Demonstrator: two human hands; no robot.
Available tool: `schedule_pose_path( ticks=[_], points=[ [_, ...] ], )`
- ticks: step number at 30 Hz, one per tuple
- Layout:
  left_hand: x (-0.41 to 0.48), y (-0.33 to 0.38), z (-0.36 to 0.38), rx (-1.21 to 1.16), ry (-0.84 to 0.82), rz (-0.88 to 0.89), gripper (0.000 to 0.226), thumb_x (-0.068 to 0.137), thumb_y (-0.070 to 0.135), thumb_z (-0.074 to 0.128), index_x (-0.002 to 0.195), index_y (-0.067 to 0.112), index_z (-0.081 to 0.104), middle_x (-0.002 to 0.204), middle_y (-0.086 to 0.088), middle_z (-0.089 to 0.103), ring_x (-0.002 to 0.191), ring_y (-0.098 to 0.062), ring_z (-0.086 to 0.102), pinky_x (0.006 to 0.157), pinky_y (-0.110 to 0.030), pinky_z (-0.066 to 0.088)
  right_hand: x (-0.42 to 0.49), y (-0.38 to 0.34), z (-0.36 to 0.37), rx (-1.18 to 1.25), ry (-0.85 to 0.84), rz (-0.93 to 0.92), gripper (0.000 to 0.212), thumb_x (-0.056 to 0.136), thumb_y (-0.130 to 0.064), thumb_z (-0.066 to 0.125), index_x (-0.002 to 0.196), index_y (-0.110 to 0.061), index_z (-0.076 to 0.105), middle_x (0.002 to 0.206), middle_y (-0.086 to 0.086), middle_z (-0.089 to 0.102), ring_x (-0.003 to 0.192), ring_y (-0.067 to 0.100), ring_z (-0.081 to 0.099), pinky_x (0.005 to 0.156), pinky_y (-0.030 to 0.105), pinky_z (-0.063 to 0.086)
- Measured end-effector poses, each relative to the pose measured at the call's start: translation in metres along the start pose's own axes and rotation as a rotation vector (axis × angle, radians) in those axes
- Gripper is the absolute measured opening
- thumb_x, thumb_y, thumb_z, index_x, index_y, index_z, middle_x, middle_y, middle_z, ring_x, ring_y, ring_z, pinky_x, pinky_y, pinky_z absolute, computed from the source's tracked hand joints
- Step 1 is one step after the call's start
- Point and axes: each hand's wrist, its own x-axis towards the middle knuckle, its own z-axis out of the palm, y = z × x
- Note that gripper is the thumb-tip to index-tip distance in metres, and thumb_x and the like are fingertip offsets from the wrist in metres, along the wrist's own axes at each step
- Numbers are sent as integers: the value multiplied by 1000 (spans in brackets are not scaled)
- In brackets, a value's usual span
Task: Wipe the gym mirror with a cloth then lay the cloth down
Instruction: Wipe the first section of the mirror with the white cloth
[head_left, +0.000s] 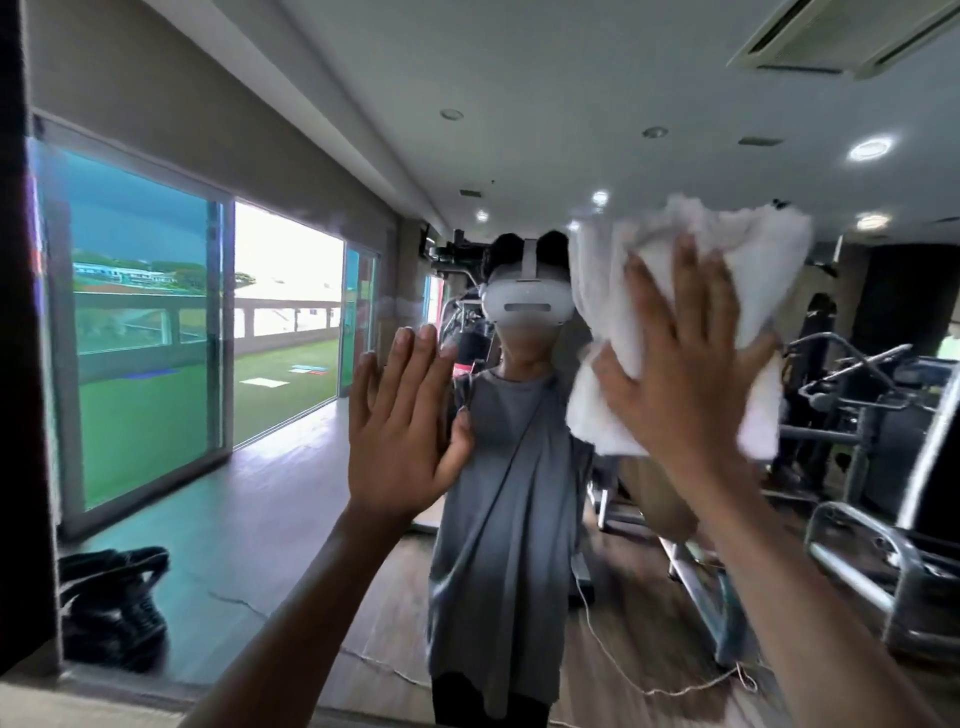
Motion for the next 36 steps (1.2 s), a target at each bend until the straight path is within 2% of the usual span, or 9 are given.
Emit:
schedule_pose_path(
  ticks=[2,6,11,15,19,22,27,31,36],
  points=[
    [-1,-3,-2,-11,6,9,59,94,30,50,147,5,47,158,-14,37,150,-30,31,122,-52,19,15,-45,4,35,42,-20,77,88,-61,35,157,-27,27,166,8,16,151,26,15,106,66,19],
    [-1,-7,-3,-34,57,-149,55,92,30,45,137,0,54,152,-20,45,147,-29,35,121,-47,20,-7,-108,16,-12,14,-360,71,94,-52,35,158,-25,24,166,9,15,153,27,13,107,59,21],
    [-4,-7,-8,-73,2,-190,54,93,30,44,139,2,52,155,-16,42,150,-25,31,122,-41,18,-56,-52,18,6,-58,-514,72,86,-49,44,154,-32,33,165,1,20,152,21,18,104,60,27],
    [-2,-33,-29,-63,-97,-60,50,90,29,45,132,5,60,154,-11,44,144,-21,38,114,-32,24,-37,-1,7,18,-62,-208,76,82,-56,41,153,-33,30,165,4,18,149,25,20,101,65,27],
    [1,-86,-44,44,-114,-66,50,90,32,44,135,12,53,152,-14,47,137,-25,42,104,-40,29,18,-69,4,76,32,26,73,87,-56,39,155,-29,31,165,7,18,151,27,17,104,70,21],
    [-3,-129,-53,72,-70,-259,55,94,37,37,139,9,50,154,-15,44,142,-27,37,108,-42,25,20,-131,12,-7,42,-239,74,87,-54,38,156,-27,30,165,8,20,151,28,18,107,61,18],
    [-30,-188,-67,169,-142,-150,61,104,50,18,158,21,25,165,-12,24,153,-26,17,122,-37,0,-40,-125,29,-122,-30,-771,78,84,-55,48,156,-31,28,165,4,19,153,23,12,109,61,20],
    [-44,-196,-59,163,-151,-124,61,105,45,17,160,18,20,167,-14,16,155,-29,10,125,-47,0,-13,-95,18,-80,-38,-474,88,75,-52,68,153,-34,29,162,3,23,148,23,20,101,64,28],
    [-47,-202,-54,149,-114,-100,62,99,38,31,158,17,28,167,-13,18,155,-29,11,124,-48,2,47,-184,14,-29,66,-111,75,89,-56,37,157,-29,24,166,7,13,152,27,13,108,61,14]
  ],
)
